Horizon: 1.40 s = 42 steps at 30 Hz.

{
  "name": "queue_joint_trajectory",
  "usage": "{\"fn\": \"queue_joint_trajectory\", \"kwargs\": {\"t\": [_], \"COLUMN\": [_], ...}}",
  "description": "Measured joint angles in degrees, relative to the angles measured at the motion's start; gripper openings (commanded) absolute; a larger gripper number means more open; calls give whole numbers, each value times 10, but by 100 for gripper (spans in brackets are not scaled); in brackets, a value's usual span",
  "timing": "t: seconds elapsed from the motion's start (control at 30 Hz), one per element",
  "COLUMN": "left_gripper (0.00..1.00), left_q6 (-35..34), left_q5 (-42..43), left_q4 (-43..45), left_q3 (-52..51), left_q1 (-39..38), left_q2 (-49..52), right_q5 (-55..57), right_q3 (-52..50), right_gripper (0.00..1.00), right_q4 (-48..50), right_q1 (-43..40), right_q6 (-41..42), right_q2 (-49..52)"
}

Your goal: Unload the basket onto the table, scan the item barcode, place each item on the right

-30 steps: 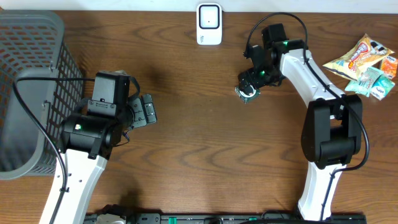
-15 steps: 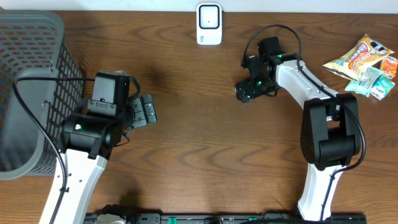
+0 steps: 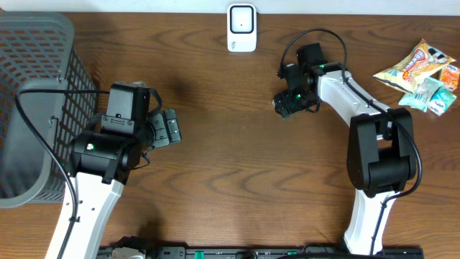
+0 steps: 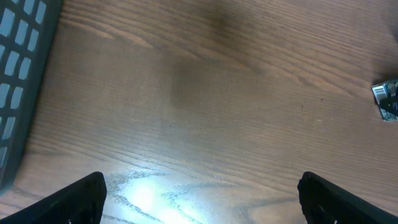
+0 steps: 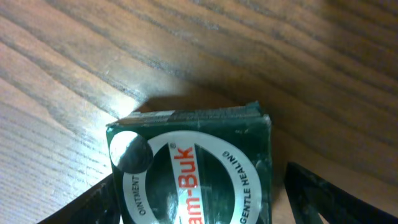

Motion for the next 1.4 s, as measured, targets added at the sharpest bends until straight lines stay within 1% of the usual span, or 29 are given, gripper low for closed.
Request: {"fn": "queue_joint_trajectory", "kwargs": {"t": [0.07,0.27,0.57,0.73,0.97,1.3,1.4], "left_gripper": [97,98,98,98,98,98,98], "left_q6": [0,0,0,0,0,0,0], "left_q5": [0,0,0,0,0,0,0], "left_q4": [0,0,0,0,0,0,0], "left_q3": [0,0,0,0,0,0,0], "left_q1": [0,0,0,0,0,0,0], "left_q2": [0,0,0,0,0,0,0], "right_q5": [-1,-1,16,45,59,96,100], "right_q3": [0,0,0,-1,-3,-4,-4], "right_gripper": [85,86,79,73,71,71,69], "right_q4": [-9,-38,-39,-35,-30,4,5], "right_q1": [0,2,3,5,9,46,52], "right_q6": [0,-7,-10,-10,-10,-10,-10], "right_q2": [-1,-4,-5,-4,-4,-1,-1]}}
